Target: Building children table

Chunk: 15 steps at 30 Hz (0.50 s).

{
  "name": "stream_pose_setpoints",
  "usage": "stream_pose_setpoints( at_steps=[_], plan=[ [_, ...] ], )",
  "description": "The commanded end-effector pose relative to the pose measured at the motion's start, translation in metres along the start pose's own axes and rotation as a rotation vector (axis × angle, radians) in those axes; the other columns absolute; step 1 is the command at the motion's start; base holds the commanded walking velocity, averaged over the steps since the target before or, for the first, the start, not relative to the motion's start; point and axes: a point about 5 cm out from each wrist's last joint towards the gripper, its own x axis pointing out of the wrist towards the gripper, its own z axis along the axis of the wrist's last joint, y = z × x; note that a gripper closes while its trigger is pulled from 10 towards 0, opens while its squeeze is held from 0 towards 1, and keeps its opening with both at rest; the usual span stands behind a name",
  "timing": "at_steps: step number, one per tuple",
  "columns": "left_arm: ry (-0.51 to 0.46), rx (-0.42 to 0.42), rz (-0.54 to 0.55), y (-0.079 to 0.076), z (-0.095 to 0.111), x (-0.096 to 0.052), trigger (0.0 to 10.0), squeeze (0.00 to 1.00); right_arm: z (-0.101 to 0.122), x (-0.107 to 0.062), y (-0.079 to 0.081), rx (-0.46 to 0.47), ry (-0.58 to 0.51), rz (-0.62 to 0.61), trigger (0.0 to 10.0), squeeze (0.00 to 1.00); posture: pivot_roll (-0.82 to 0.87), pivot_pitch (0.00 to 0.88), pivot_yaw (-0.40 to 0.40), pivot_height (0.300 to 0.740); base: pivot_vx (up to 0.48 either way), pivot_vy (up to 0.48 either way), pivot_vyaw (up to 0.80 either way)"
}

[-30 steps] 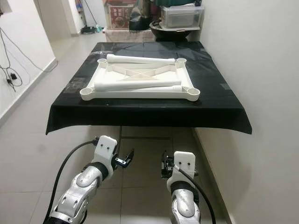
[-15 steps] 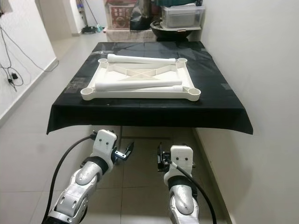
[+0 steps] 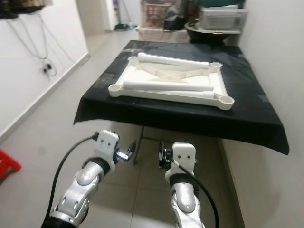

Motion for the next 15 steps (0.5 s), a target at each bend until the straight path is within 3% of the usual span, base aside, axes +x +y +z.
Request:
stream_pose_setpoints(
  at_steps=[1,9,15],
  plan=[
    [-0.004,-0.005,-0.015,-0.0028,0.0003,0.0011,10.0,0.00,-0.0035,-0.0012,-0.0019,0.001,0.011,-0.017,10.0,0.00,0.06,0.000,0.004,0.740,0.000,0.000,0.00],
    [0.009,-0.015,-0.016,-0.0032,-0.0015,0.0023,10.0,0.00,-0.0067,-0.0008,-0.0033,0.005,0.025,-0.026,10.0,0.00,0.06,0.000,0.000,0.740,0.000,0.000,0.00],
    [0.019,-0.023,-0.020,-0.0028,-0.0034,0.0027,10.0,0.00,-0.0090,-0.0002,-0.0036,0.010,0.039,-0.030,10.0,0.00,0.06,0.000,0.004,0.740,0.000,0.416,0.00]
  ],
)
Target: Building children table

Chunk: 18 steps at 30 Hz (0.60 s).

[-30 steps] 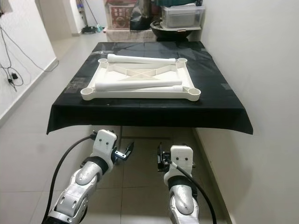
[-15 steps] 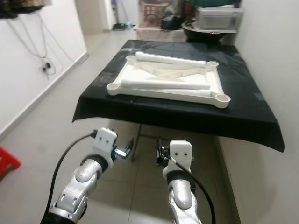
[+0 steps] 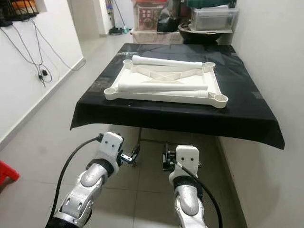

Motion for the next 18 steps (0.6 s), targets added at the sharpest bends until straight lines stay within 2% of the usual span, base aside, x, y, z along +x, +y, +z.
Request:
stream_pose_setpoints(
  at_steps=[1,9,18],
  plan=[
    [0.031,-0.025,0.007,0.0013,-0.0075,-0.0013,10.0,0.00,-0.0018,0.0001,0.0043,0.012,0.008,0.009,10.0,0.00,0.06,0.000,0.004,0.740,0.000,0.480,0.00],
    [0.036,-0.023,0.012,0.0018,-0.0085,-0.0014,10.0,0.00,-0.0018,-0.0008,0.0054,-0.006,0.006,0.007,10.0,0.00,0.06,0.000,-0.003,0.740,0.000,0.480,0.00],
    [0.025,-0.007,0.009,0.0003,-0.0059,-0.0008,10.0,0.00,-0.0006,-0.0010,-0.0006,-0.022,-0.004,-0.040,10.0,0.00,0.06,0.000,-0.004,0.740,0.000,0.000,0.00]
  ],
)
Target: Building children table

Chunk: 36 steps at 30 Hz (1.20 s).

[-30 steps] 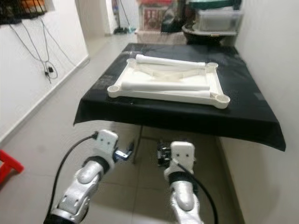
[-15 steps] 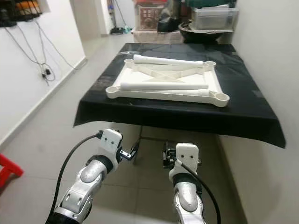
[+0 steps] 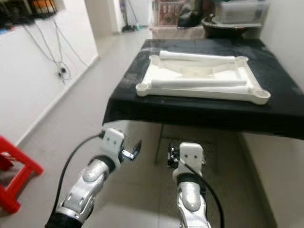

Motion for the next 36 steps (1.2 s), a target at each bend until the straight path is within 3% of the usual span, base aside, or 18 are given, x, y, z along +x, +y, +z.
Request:
stream_pose_setpoints(
  at_steps=[1,8,16,36],
  plan=[
    [0.007,-0.009,0.013,0.0016,-0.0024,-0.0017,10.0,0.00,0.0027,-0.0002,0.0015,0.004,-0.015,0.000,10.0,0.00,0.06,0.000,-0.004,0.740,0.000,0.000,0.00],
    [0.005,-0.008,0.013,0.0016,-0.0022,-0.0015,10.0,0.00,0.0021,0.0002,0.0024,0.001,-0.011,0.005,10.0,0.00,0.06,0.000,-0.004,0.740,0.000,0.000,-0.80],
    [-0.010,-0.003,-0.001,0.0004,-0.0003,-0.0020,10.0,0.00,0.0013,-0.0002,0.0064,-0.006,-0.009,0.018,10.0,0.00,0.06,0.000,-0.003,0.740,0.000,0.000,0.00],
    [0.000,0.004,0.002,0.0032,-0.0033,-0.0021,10.0,0.00,-0.0016,-0.0005,0.0080,0.002,0.001,0.018,10.0,0.00,0.06,0.000,0.002,0.740,0.268,0.000,0.00]
  ],
)
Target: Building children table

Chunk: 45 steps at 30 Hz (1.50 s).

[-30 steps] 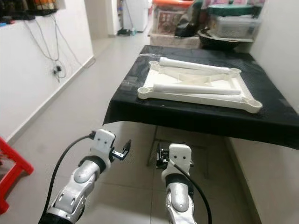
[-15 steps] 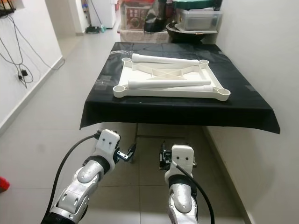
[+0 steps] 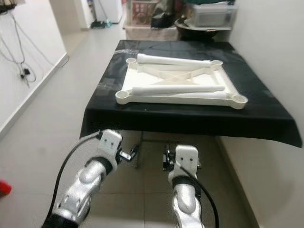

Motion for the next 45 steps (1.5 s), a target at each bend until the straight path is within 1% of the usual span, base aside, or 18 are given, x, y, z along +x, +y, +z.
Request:
stream_pose_setpoints(
  at_steps=[1,20,24,26,27,29,31,32,33,34,35,36,37,41,42,45],
  plan=[
    [0.012,0.001,-0.010,-0.001,-0.004,-0.001,10.0,0.00,-0.003,-0.001,0.000,0.001,0.007,-0.005,10.0,0.00,0.06,0.000,0.002,0.740,0.274,0.000,0.00],
    [-0.021,0.024,-0.031,-0.004,0.003,0.001,10.0,0.00,0.000,0.002,-0.003,0.011,-0.012,-0.027,10.0,0.00,0.07,0.000,0.004,0.740,0.272,0.000,0.00],
    [-0.039,0.026,-0.029,-0.005,0.007,0.003,10.0,0.00,-0.001,0.002,-0.006,0.017,-0.008,-0.033,10.0,0.00,0.05,0.000,-0.002,0.740,0.270,0.000,0.00],
    [-0.042,0.024,-0.040,-0.007,0.007,0.001,10.0,0.00,0.001,0.001,-0.006,0.015,-0.018,-0.035,10.0,0.00,0.04,0.000,0.007,0.740,0.274,0.000,0.00],
    [-0.048,0.031,-0.049,-0.009,0.008,0.000,10.0,0.00,0.005,0.000,-0.008,0.020,-0.044,-0.045,10.0,0.00,0.04,0.000,0.007,0.740,0.274,0.000,0.00],
    [-0.050,0.033,-0.051,-0.010,0.008,0.000,10.0,0.00,0.005,0.000,-0.008,0.021,-0.050,-0.048,10.0,0.00,0.04,0.000,0.007,0.740,0.274,0.000,0.00],
    [-0.074,0.038,-0.036,-0.007,0.014,0.002,10.0,0.00,0.012,0.003,-0.011,0.034,-0.083,-0.064,10.0,0.00,0.04,0.000,0.009,0.740,0.274,0.000,0.00],
    [-0.074,0.038,-0.036,-0.007,0.014,0.002,10.0,0.00,0.012,0.003,-0.011,0.034,-0.083,-0.064,10.0,0.00,0.04,0.000,0.009,0.740,0.274,0.000,0.00],
    [-0.113,0.038,-0.026,-0.005,0.025,0.004,10.0,0.00,0.021,0.006,-0.015,0.042,-0.119,-0.089,10.0,0.00,0.04,0.000,0.009,0.740,0.270,0.000,0.00],
    [-0.113,0.038,-0.026,-0.005,0.025,0.004,10.0,0.00,0.021,0.006,-0.015,0.042,-0.119,-0.089,10.0,0.00,0.04,0.000,0.009,0.740,0.270,0.000,0.00],
    [-0.137,0.035,-0.023,-0.005,0.032,0.005,10.0,0.00,0.026,0.008,-0.017,0.044,-0.139,-0.102,10.0,0.00,0.04,0.000,0.009,0.740,0.274,0.000,0.00],
    [-0.137,0.035,-0.023,-0.005,0.032,0.005,10.0,0.00,0.026,0.008,-0.017,0.044,-0.139,-0.102,10.0,0.00,0.04,0.000,0.009,0.740,0.274,0.000,0.00],
    [-0.153,0.033,-0.022,-0.005,0.037,0.006,10.0,0.00,0.030,0.010,-0.019,0.045,-0.156,-0.109,10.0,0.00,0.06,0.000,0.008,0.740,0.274,0.000,0.00],
    [-0.171,0.028,-0.016,-0.003,0.043,0.007,10.0,0.00,0.038,0.013,-0.019,0.046,-0.178,-0.117,10.0,0.00,0.07,0.000,0.021,0.740,0.271,0.000,0.00],
    [-0.173,0.025,-0.004,0.000,0.046,0.010,10.0,0.00,0.041,0.013,-0.018,0.051,-0.191,-0.119,10.0,0.00,0.07,0.000,0.016,0.740,0.000,0.000,0.00],
    [-0.171,0.021,0.000,0.001,0.046,0.012,10.0,0.00,0.042,0.013,-0.018,0.055,-0.196,-0.120,10.0,0.00,0.07,0.000,0.016,0.740,0.000,0.000,0.00]
  ],
)
